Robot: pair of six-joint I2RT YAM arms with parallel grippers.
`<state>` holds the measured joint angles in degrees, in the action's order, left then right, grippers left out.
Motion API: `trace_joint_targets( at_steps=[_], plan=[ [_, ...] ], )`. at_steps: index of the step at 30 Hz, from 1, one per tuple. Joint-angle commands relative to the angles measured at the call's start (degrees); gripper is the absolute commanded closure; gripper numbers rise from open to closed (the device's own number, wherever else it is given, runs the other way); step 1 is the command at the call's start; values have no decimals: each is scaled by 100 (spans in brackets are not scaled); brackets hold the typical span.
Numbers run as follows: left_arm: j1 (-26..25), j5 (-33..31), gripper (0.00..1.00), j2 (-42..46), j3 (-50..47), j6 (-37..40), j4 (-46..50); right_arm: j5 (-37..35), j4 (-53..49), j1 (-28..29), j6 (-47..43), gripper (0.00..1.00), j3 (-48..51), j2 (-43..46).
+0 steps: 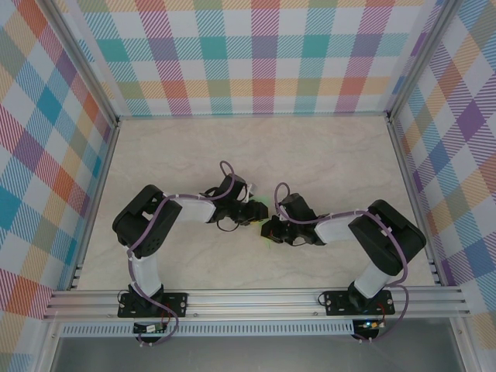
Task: Fold a paper plane with a square sheet of paper (pick it up from the middle)
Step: Fold the wing for the fifth time at the center of the table.
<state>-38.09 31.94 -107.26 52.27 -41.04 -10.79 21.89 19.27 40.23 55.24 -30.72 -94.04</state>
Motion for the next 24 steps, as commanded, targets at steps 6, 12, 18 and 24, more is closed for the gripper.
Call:
trace_joint_targets(
  at_steps=[6, 12, 18, 24],
  plan=[
    [38, -70, 58, 136, 329, 295, 727, 98, -772, -1, -413, 92, 208, -189],
    [47, -63, 54, 421, 290, 387, 725, 245, -907, -150, -644, 92, 163, -225],
    [47, -167, 52, 750, 34, 327, 425, 280, -961, -204, -664, 92, 160, -202],
    [47, -26, 52, 681, -40, 361, 290, 311, -1009, -227, -708, 92, 120, -236]
  ],
)
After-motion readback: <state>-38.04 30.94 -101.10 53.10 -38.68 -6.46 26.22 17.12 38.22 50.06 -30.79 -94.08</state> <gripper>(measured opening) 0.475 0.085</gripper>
